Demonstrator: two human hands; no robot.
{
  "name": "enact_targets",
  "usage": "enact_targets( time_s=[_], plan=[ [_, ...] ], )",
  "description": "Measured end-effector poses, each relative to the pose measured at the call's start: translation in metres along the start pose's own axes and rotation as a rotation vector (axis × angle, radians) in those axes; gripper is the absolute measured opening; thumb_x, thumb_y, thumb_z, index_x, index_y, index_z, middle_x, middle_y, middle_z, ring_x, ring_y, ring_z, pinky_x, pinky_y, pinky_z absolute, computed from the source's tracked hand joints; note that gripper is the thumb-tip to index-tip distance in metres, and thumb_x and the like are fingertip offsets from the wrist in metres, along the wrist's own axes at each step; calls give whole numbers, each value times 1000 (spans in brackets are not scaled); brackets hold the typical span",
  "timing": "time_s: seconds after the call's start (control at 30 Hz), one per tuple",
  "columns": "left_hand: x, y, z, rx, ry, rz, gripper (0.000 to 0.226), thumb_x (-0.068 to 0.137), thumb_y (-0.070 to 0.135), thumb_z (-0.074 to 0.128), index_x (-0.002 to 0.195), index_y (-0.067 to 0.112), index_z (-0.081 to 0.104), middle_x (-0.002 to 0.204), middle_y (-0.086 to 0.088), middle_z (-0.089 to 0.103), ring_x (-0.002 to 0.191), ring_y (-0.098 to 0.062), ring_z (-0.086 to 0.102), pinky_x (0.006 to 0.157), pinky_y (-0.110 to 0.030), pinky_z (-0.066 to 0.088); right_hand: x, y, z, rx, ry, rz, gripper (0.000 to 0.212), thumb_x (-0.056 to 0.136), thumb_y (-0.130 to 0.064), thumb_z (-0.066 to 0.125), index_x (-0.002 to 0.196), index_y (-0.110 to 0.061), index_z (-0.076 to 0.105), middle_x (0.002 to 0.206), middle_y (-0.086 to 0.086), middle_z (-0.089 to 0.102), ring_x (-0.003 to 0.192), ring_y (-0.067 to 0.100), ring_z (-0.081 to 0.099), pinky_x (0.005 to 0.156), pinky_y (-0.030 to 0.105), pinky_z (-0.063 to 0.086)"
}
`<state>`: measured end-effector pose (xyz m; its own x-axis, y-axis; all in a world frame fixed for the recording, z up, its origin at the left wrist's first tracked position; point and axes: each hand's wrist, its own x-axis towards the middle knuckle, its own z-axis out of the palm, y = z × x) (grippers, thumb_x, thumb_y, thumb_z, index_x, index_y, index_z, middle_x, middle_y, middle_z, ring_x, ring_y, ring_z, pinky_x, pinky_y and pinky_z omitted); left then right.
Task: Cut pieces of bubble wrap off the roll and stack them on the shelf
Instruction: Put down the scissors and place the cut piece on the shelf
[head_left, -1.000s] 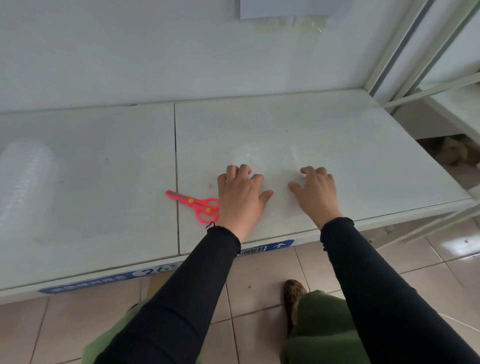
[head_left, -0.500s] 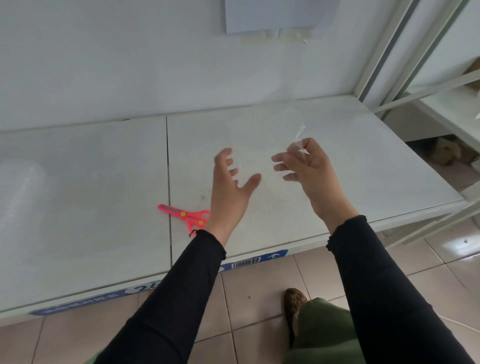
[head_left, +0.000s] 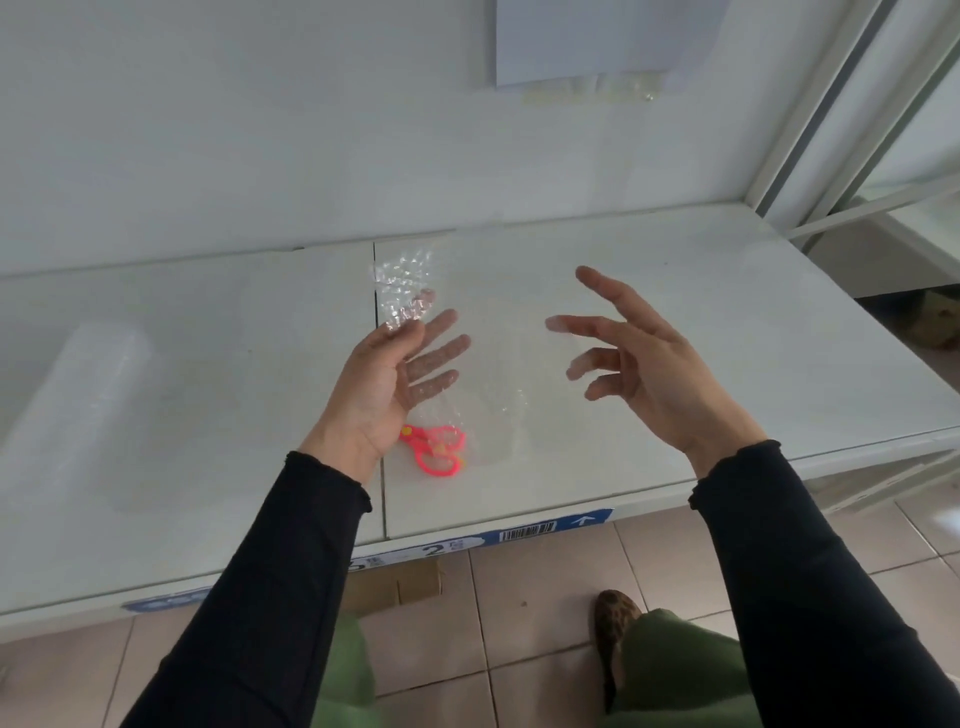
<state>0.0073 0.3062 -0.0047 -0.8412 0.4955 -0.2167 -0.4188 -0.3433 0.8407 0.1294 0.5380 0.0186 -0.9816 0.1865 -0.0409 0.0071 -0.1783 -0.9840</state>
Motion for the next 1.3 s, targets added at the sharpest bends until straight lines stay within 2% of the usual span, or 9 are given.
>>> enact_targets(
  time_s=[0.13, 0.3, 0.47, 0.6, 0.7, 0.77, 0.9, 1.07, 1.3],
  plan=[
    [1, 4, -13, -115, 27, -60, 35, 108, 13, 43, 140, 19, 57, 132, -6, 70, 107, -24, 75, 67, -25, 62, 3, 6, 12, -153, -124, -71, 57, 101, 10, 38, 141, -26, 57, 133, 6, 66, 92, 23, 71, 78, 36, 60],
    [0, 6, -19, -162, 30, -104, 34, 108, 13, 41, 137, 17, 58, 132, -8, 69, 107, -26, 74, 69, -29, 64, 9, 11, 23, -356, -125, -148, 36, 96, 12, 52, 114, -12, 73, 119, 4, 68, 101, 18, 64, 85, 31, 54],
    [0, 9, -29, 47, 53, -41, 21, 101, 26, 58, 120, 22, 66, 136, 1, 67, 123, -20, 66, 103, -38, 48, 15, 14, 25, -479, -164, -29, 19, 81, -29, 75, 99, -26, 81, 133, -17, 61, 123, 0, 56, 99, 21, 44],
    [-8, 7, -25, 186, -109, -54, 33, 102, 27, 53, 132, 22, 66, 136, 4, 68, 129, -19, 62, 106, -36, 46, 21, 17, 29, -430, -18, -84, 22, 81, -30, 77, 100, -18, 81, 147, -25, 46, 140, -6, 39, 107, 20, 36],
    [-10, 1, -21, 194, -147, -52, 37, 101, 25, 52, 135, 15, 63, 137, -5, 67, 129, -27, 61, 106, -43, 47, 27, 19, 29, -253, 139, -132, 23, 83, -26, 79, 90, -5, 75, 148, -9, 54, 136, -1, 47, 109, 26, 36],
    [-10, -3, -18, 165, -148, -60, 42, 99, 24, 53, 137, 8, 61, 138, -13, 65, 131, -35, 59, 108, -48, 46, 28, 18, 32, -152, 169, -156, 28, 81, -27, 82, 77, -5, 65, 122, -2, 70, 128, 3, 54, 112, 33, 37],
    [-12, -2, -10, 170, -193, -70, 48, 99, 26, 55, 142, 6, 56, 140, -15, 63, 131, -37, 58, 110, -47, 45, 28, 18, 31, -58, 229, -192, 35, 84, -24, 80, 74, -8, 51, 95, 13, 55, 94, 12, 54, 89, 33, 42],
    [-13, -4, -4, 112, -225, -89, 47, 99, 28, 51, 142, 9, 57, 141, -14, 62, 131, -37, 58, 112, -51, 42, 26, 17, 30, -81, 271, -187, 25, 88, -5, 72, 76, -13, 52, 94, 8, 65, 88, 13, 60, 81, 19, 46],
    [-12, -6, 0, 189, -231, -152, 81, 85, 75, 41, 139, 17, 60, 132, -15, 68, 124, -42, 63, 106, -61, 42, 23, 14, 28, -167, 332, -255, 28, 87, -4, 74, 74, -16, 52, 70, 0, 48, 76, 24, 39, 78, 34, 40]
  ],
)
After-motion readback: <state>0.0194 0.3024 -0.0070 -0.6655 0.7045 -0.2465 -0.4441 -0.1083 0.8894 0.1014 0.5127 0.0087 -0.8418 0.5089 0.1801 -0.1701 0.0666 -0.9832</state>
